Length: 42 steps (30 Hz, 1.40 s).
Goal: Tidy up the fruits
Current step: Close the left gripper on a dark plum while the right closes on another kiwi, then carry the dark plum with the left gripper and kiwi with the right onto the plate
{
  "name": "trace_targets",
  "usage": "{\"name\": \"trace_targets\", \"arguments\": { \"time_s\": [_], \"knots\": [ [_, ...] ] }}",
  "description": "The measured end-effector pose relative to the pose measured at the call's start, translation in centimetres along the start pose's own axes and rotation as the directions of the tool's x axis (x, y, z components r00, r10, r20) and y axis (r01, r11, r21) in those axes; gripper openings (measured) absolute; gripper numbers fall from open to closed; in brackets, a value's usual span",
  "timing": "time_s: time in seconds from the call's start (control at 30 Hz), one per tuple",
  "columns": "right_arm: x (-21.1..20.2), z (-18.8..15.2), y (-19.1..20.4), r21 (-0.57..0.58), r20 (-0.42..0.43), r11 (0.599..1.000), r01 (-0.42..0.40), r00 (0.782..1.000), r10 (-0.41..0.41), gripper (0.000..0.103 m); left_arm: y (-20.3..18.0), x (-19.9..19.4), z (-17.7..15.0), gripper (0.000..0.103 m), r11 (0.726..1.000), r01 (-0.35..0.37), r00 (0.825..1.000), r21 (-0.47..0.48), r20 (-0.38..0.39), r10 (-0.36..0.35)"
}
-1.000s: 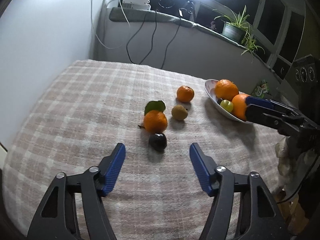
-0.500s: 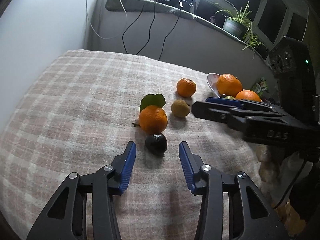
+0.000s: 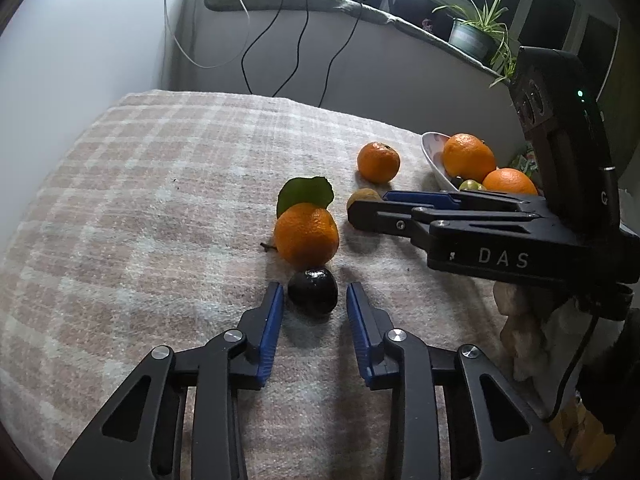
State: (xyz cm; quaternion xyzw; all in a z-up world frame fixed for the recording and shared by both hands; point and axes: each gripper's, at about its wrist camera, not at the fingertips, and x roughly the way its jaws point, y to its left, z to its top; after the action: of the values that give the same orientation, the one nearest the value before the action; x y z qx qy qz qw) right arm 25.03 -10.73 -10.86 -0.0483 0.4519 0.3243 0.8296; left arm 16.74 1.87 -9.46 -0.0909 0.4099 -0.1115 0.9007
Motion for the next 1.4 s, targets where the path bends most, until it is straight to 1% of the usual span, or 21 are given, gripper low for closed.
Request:
{"name": "trace_targets", "arguments": {
  "time_s": [0.07, 0.13, 0.23, 0.27, 0.47, 0.73, 1.0, 1.13, 1.4],
  "knots": [
    [0.2, 0.0, 0.0, -0.002, -0.005, 1.0, -0.002, 1.0, 0.002, 0.045, 0.0, 0.1, 0.1, 0.028, 1.0, -0.005, 1.0, 0.001, -0.001, 0.005],
    [0.3, 0.0, 0.1, -0.006, -0.009, 1.0, -0.004, 1.0, 0.004, 0.039, 0.0, 0.2, 0.1, 0.024, 1.0, -0.008, 1.0, -0.002, 0.0, 0.008],
    [0.4, 0.0, 0.0, -0.006, -0.012, 1.0, -0.001, 1.0, 0.001, 0.035, 0.0, 0.2, 0.1, 0.024, 1.0, -0.005, 1.0, -0.002, 0.001, 0.005],
    [0.4, 0.0, -0.1, -0.004, -0.012, 1.0, -0.001, 1.0, 0.001, 0.031, 0.0, 0.2, 0.1, 0.024, 1.0, -0.005, 1.0, -0.002, 0.001, 0.005],
    [0.1, -0.2, -0.1, -0.003, -0.003, 1.0, -0.007, 1.0, 0.007, 0.03, 0.0, 0.0, 0.0, 0.023, 1.0, -0.005, 1.0, -0.006, 0.007, 0.005],
    [-1.9, -0.8, -0.2, 0.013, 0.036, 1.0, -0.016, 0.999, 0.016, 0.03, -0.1, -1.2, -0.2, 0.023, 1.0, -0.002, 1.0, -0.011, 0.028, 0.003],
    [-5.5, -1.7, -0.6, 0.02, 0.092, 0.999, -0.027, 0.995, 0.025, 0.03, -1.2, -2.5, 0.5, 0.023, 1.0, 0.013, 0.998, 0.008, 0.061, -0.013],
    [-7.7, -2.2, -1.2, 0.023, 0.128, 1.0, -0.018, 0.992, 0.015, 0.03, -2.1, -2.7, 1.0, 0.023, 0.999, 0.027, 0.997, 0.024, 0.069, -0.028],
    [-12.2, -3.5, -4.5, 0.068, 0.187, 0.997, 0.024, 0.982, -0.036, 0.03, -4.3, -2.3, 2.2, 0.023, 0.997, 0.055, 0.995, 0.06, 0.079, -0.06]
  ]
}}
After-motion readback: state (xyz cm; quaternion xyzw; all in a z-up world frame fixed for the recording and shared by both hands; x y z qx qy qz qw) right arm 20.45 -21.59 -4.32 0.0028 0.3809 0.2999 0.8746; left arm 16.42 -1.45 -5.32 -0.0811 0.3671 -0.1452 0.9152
